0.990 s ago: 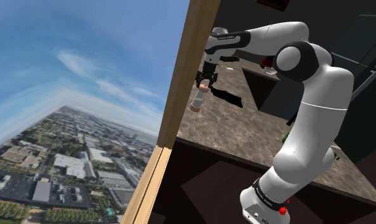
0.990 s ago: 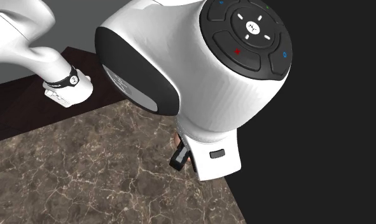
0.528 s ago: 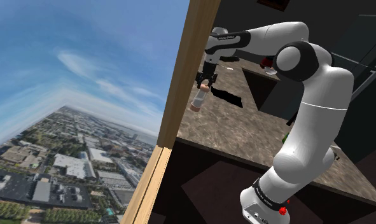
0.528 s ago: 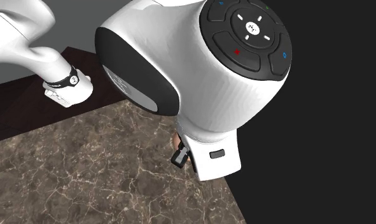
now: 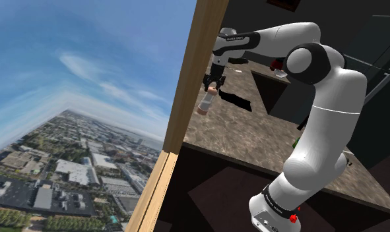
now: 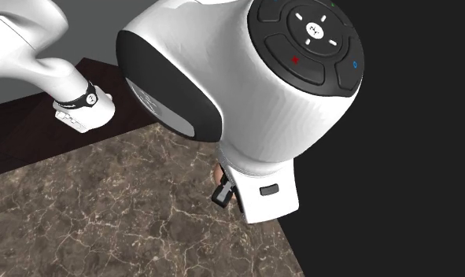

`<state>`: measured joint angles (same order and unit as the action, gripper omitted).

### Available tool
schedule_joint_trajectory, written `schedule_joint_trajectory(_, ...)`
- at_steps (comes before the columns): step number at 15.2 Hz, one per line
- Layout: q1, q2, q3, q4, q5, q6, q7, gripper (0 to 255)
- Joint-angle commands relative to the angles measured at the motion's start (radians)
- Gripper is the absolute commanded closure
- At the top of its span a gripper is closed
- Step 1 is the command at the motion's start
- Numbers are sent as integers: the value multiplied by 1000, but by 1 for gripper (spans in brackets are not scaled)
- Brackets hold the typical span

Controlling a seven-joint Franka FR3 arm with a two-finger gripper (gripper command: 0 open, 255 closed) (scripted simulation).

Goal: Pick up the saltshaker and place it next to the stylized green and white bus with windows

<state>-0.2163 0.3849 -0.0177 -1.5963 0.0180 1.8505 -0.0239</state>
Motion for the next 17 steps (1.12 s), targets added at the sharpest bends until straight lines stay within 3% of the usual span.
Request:
schedule_joint_trajectory(1,0,-6,0,12,0,-18,0,255)
schedule_joint_trajectory(17,-1,-30,-1,193,-1,-222,2,255)
